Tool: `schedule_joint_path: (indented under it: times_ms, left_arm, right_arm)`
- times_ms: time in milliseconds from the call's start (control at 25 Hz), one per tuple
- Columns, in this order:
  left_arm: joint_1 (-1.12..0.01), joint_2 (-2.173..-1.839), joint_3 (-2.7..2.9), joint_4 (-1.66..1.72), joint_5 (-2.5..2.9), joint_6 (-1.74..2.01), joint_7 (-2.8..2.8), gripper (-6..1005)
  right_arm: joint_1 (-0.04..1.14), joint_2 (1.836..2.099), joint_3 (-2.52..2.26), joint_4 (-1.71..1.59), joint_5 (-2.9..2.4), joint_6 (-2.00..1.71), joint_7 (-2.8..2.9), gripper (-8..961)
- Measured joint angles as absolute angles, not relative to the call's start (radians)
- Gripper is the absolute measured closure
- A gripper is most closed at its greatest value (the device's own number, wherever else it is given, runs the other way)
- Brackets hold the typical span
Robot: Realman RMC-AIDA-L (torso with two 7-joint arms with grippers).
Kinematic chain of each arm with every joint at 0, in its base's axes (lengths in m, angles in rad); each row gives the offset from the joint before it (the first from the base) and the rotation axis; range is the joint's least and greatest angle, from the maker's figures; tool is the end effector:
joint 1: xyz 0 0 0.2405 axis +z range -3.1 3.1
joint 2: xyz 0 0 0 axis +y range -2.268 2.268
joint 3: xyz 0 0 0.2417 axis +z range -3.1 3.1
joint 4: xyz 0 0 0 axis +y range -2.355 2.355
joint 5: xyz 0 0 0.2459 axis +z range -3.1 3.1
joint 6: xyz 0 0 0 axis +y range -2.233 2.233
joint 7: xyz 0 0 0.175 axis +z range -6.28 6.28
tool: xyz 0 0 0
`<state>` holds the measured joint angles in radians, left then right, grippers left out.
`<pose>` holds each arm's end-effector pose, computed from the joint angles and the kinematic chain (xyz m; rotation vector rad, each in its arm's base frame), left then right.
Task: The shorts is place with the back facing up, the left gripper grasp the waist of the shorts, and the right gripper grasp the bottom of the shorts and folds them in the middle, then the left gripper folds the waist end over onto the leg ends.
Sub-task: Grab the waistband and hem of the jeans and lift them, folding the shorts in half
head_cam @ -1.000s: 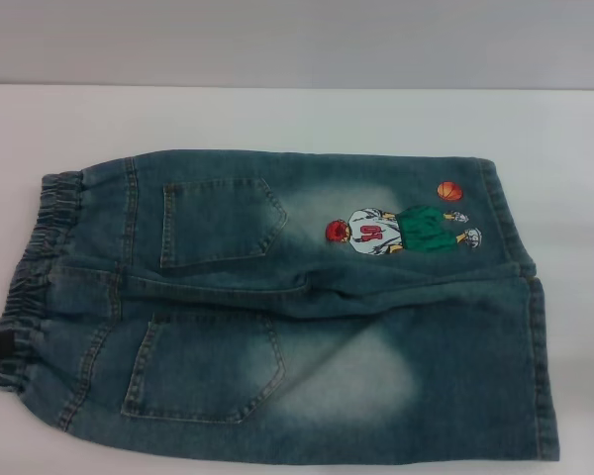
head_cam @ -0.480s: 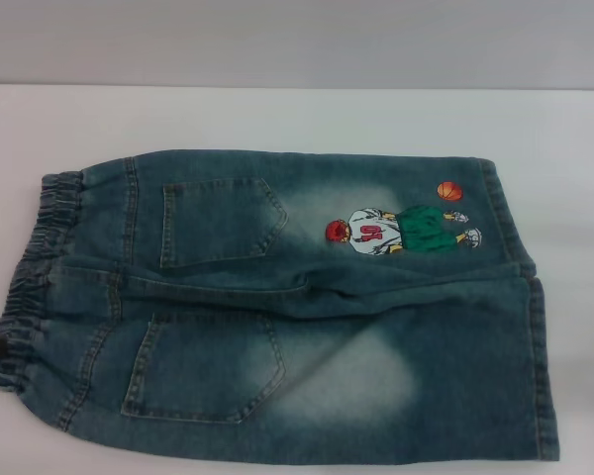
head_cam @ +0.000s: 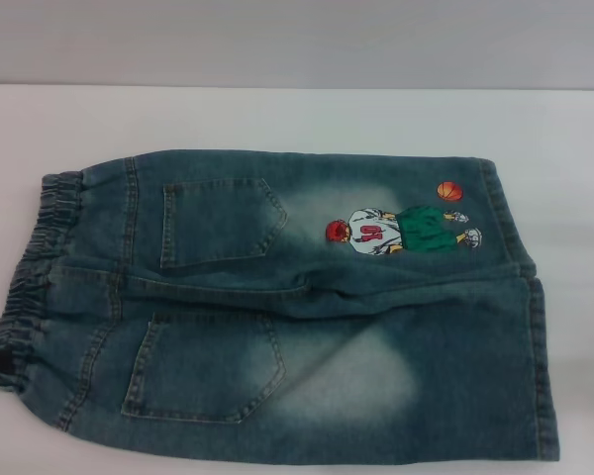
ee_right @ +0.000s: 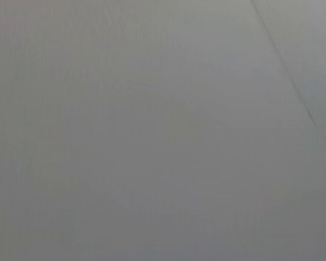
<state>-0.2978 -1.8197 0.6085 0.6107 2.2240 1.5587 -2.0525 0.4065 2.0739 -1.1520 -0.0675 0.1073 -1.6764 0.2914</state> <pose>-0.4179 0.2805 0.0827 -2.1630 -1.7683 -0.3395 0.3442 0.3269 0.1021 -1.0448 0.2562 0.9860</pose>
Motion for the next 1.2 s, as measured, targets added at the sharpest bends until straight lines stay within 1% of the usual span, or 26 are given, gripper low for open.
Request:
schedule_joint_path:
  times_ms: [600, 1200]
  left_arm:
    - [-0.333, -1.826, 0.606, 0.613, 2.221, 1.612, -2.052, 208]
    - [-0.359, -1.816, 0.600, 0.613, 2.224, 1.638, -2.050, 211]
  right_arm:
    - [0.404, 2.074, -1.147, -0.067, 0.111, -1.675, 0.291, 248]
    - [0.407, 2.073, -1.142, -0.068, 0.115, -1.669, 0.291, 248]
